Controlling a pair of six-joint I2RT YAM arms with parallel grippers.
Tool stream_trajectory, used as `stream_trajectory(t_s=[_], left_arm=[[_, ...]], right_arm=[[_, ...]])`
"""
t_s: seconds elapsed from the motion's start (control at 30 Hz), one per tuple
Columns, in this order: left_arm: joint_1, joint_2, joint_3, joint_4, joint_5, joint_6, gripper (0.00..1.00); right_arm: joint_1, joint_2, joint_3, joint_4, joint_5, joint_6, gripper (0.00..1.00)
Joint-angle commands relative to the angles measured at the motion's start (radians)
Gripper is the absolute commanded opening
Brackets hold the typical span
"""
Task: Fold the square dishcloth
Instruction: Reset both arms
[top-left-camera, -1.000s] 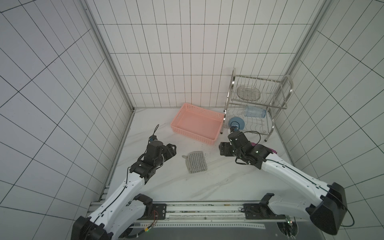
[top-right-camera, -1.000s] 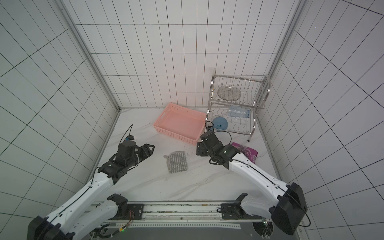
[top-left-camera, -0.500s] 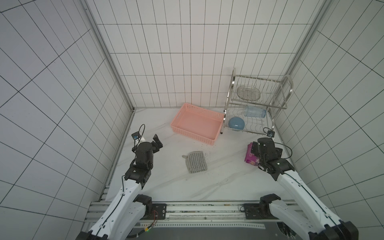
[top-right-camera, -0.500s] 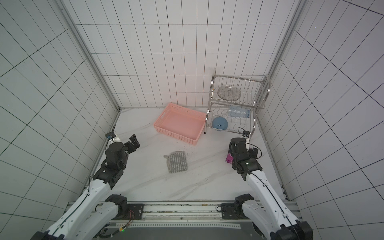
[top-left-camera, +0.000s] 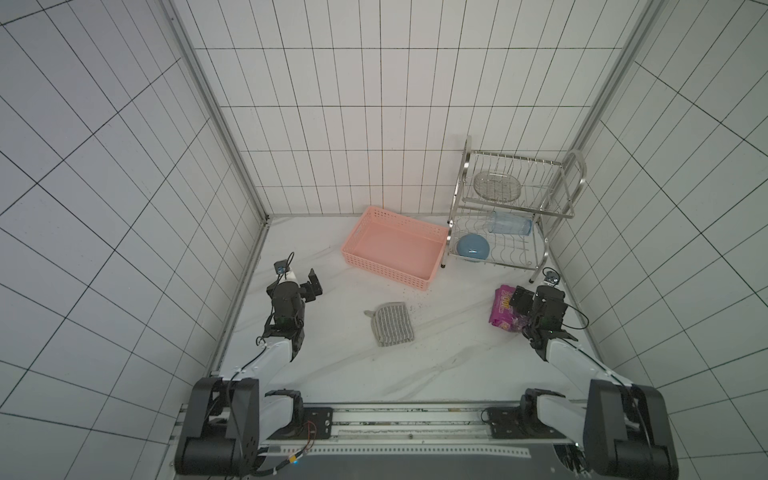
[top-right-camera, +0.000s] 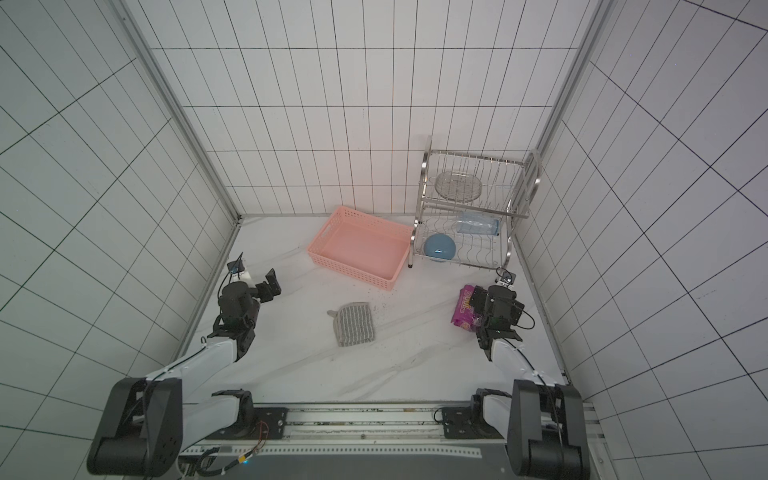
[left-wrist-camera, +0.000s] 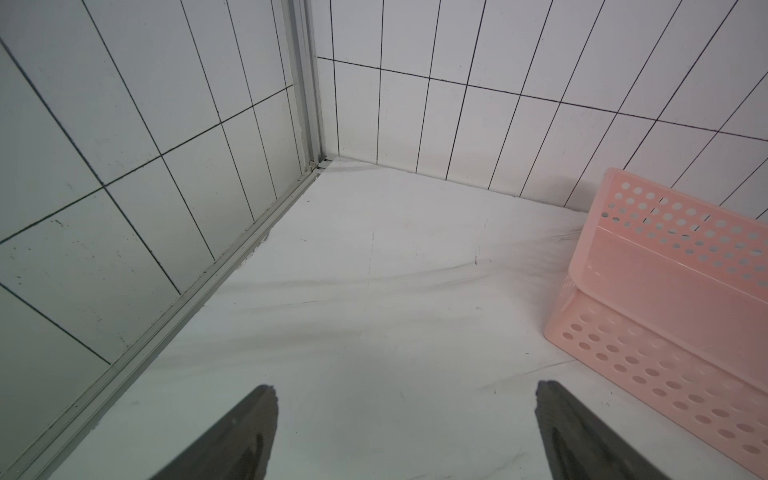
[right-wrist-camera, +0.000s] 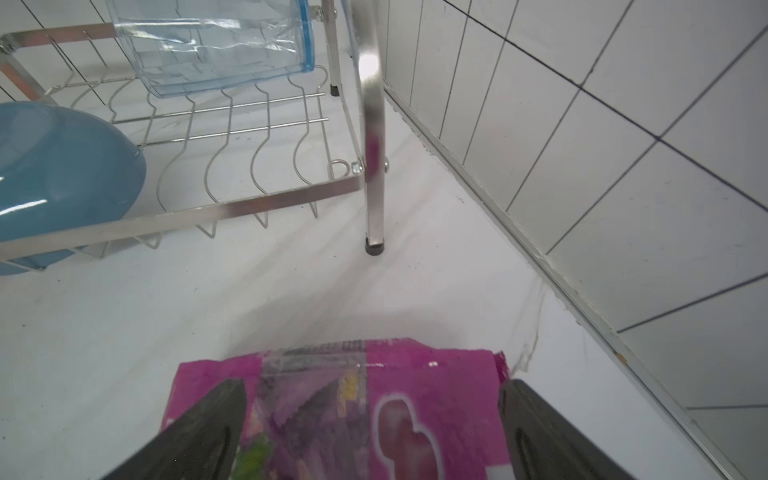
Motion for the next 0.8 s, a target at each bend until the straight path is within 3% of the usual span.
stream_trajectory(t_s=[0.0, 0.37, 0.47, 0.53, 0.77], left_arm=[[0.013, 0.064, -0.001, 0.161, 0.058, 0.040, 0.98], [0.019, 0.280, 0.014, 0.339, 0.048, 0.053, 0.98], [0.019, 0.362, 0.064, 0.338, 0.076, 0.077, 0.98], [0.020, 0.362, 0.094, 0.269, 0.022, 0.044, 0.99], [0.021, 0.356, 0.095, 0.255, 0.017, 0.042, 0.98]], right_arm=[[-0.018, 0.063, -0.016, 0.229, -0.052, -0.021, 0.99], [-0.044, 0.222, -0.013, 0.442, -0.131, -0.042, 0.99], [-0.046, 0.298, -0.012, 0.506, -0.158, -0.047, 0.99], [-0.049, 0.351, -0.010, 0.565, -0.180, -0.055, 0.99], [-0.049, 0.347, 0.049, 0.436, -0.222, -0.075, 0.99]])
